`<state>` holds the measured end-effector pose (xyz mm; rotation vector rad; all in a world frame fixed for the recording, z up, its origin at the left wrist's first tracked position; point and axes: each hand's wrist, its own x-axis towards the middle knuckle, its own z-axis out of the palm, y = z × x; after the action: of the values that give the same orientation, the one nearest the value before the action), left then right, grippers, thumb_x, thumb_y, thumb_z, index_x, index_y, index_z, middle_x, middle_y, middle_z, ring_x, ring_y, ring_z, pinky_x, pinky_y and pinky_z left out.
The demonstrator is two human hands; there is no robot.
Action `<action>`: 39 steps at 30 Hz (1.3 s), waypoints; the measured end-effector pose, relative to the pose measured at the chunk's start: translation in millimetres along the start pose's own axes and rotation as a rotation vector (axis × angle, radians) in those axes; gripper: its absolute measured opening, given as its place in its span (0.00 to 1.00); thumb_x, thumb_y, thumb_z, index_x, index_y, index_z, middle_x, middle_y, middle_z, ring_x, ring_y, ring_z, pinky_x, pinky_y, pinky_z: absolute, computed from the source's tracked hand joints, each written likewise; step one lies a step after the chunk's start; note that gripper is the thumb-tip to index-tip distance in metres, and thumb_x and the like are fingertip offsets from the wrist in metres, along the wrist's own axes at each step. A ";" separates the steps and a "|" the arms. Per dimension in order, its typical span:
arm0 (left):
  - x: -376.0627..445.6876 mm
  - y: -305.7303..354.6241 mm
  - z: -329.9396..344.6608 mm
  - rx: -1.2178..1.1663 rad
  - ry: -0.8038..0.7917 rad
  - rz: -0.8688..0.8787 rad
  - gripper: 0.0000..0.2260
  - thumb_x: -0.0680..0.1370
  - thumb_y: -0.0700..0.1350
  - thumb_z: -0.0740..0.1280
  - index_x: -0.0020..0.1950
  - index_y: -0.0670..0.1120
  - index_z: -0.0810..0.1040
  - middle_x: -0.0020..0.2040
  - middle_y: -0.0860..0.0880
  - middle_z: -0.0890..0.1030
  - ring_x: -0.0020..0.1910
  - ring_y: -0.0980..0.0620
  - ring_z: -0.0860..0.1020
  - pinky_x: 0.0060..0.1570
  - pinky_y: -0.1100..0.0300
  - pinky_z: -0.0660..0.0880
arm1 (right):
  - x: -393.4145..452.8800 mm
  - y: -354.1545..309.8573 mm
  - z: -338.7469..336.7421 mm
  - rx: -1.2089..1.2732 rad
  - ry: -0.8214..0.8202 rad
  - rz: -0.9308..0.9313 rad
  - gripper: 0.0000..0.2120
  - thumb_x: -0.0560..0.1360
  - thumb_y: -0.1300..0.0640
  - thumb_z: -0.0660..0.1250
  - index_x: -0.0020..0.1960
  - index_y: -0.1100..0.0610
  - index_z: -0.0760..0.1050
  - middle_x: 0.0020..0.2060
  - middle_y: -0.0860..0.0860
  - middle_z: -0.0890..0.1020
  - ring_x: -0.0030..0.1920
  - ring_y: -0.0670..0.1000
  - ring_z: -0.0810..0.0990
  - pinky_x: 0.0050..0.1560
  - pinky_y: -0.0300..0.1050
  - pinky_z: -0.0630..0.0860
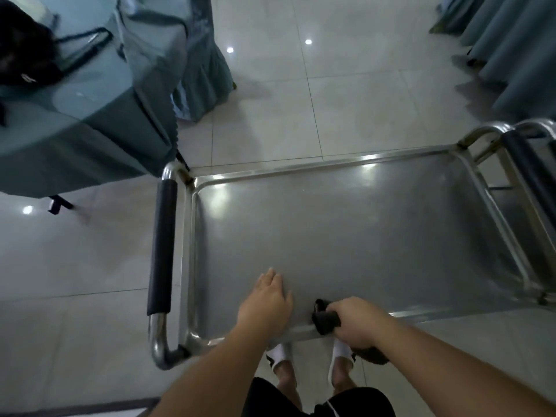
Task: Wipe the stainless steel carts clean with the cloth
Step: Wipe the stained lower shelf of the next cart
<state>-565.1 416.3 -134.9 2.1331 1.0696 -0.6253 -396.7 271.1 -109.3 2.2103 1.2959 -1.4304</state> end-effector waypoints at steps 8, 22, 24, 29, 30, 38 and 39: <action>-42.8 1.4 -5.0 0.071 0.030 0.019 0.27 0.86 0.57 0.55 0.85 0.49 0.61 0.86 0.48 0.60 0.84 0.46 0.59 0.79 0.47 0.61 | -31.6 -38.7 -9.1 -0.062 0.016 0.096 0.11 0.75 0.57 0.66 0.56 0.48 0.79 0.52 0.54 0.83 0.51 0.58 0.82 0.47 0.49 0.77; -112.5 51.3 37.0 0.139 0.133 0.007 0.23 0.85 0.56 0.55 0.78 0.50 0.69 0.77 0.47 0.73 0.74 0.43 0.72 0.69 0.47 0.70 | -101.2 -4.7 20.3 -0.095 0.170 0.006 0.15 0.74 0.55 0.67 0.60 0.47 0.80 0.57 0.53 0.84 0.58 0.58 0.83 0.53 0.48 0.79; -127.7 63.2 53.4 0.131 0.155 -0.010 0.23 0.85 0.56 0.56 0.78 0.50 0.70 0.76 0.47 0.74 0.73 0.43 0.72 0.69 0.47 0.70 | -115.9 8.2 32.9 -0.092 0.178 0.000 0.15 0.74 0.55 0.67 0.60 0.47 0.80 0.56 0.53 0.84 0.57 0.58 0.83 0.55 0.50 0.80; -173.7 91.7 114.0 0.048 0.151 -0.046 0.23 0.84 0.58 0.56 0.77 0.51 0.71 0.75 0.48 0.75 0.72 0.43 0.74 0.68 0.45 0.73 | -146.7 45.4 74.8 -0.058 0.121 0.014 0.14 0.75 0.55 0.68 0.60 0.47 0.79 0.53 0.51 0.83 0.53 0.56 0.82 0.58 0.54 0.80; -182.2 93.6 126.7 0.049 0.147 -0.045 0.24 0.84 0.58 0.56 0.77 0.51 0.71 0.75 0.48 0.75 0.72 0.43 0.74 0.68 0.45 0.73 | -152.1 51.6 83.4 -0.053 0.103 0.022 0.13 0.75 0.55 0.68 0.59 0.48 0.79 0.51 0.51 0.83 0.52 0.55 0.82 0.59 0.55 0.80; -217.0 85.6 171.5 -0.025 0.034 -0.114 0.29 0.83 0.59 0.56 0.83 0.50 0.64 0.78 0.45 0.73 0.74 0.41 0.72 0.70 0.46 0.71 | -173.0 51.8 130.7 -0.040 0.034 -0.005 0.13 0.77 0.53 0.67 0.62 0.52 0.78 0.55 0.54 0.82 0.55 0.56 0.81 0.59 0.51 0.79; -219.0 81.0 172.6 -0.021 0.033 -0.116 0.29 0.82 0.59 0.55 0.83 0.51 0.64 0.77 0.45 0.73 0.74 0.41 0.72 0.70 0.46 0.72 | -171.9 48.4 135.7 -0.037 0.041 -0.007 0.12 0.77 0.53 0.67 0.60 0.51 0.78 0.55 0.54 0.82 0.55 0.56 0.81 0.58 0.50 0.79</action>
<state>-639.4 141.6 -77.2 2.0807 1.2198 -0.6322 -471.0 67.6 -51.0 2.2248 1.3332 -1.3582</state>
